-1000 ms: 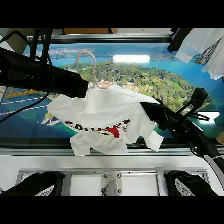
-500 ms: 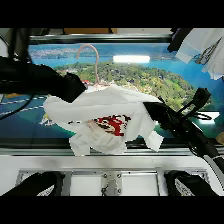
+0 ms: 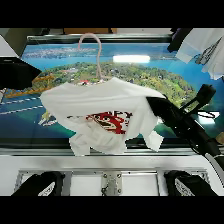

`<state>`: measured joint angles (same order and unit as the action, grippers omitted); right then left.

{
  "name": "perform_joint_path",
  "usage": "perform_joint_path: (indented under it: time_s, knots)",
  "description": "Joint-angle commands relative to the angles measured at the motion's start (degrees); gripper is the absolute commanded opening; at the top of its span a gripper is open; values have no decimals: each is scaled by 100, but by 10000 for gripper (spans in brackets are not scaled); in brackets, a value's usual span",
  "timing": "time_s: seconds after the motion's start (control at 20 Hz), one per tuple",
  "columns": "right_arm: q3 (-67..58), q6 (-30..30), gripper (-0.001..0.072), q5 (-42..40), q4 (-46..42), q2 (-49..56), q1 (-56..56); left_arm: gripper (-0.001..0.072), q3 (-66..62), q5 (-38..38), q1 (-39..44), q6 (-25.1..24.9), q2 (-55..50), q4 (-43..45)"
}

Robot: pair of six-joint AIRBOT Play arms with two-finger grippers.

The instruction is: Fold the clothes and pants, and hang the long-sleeved shirts on hangers.

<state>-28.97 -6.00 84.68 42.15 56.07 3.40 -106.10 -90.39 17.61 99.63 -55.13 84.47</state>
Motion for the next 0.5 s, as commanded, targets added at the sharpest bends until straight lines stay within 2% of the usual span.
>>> perform_joint_path:
  time_s: [0.0,0.1,0.25,0.45]
  knots:
    - [-660,212,11,-144,111,2,-417,20,525,459,-269,22,328,-17]
    - [-1200,442,11,-319,-63,0,-1054,20,1106,804,-267,24,551,-63]
    - [-2065,927,11,-914,-833,-92,-2251,19,1891,1231,-83,26,774,-63]
    - [-3034,1051,11,-1725,-1058,-225,-3906,19,2632,1829,527,24,708,-57]
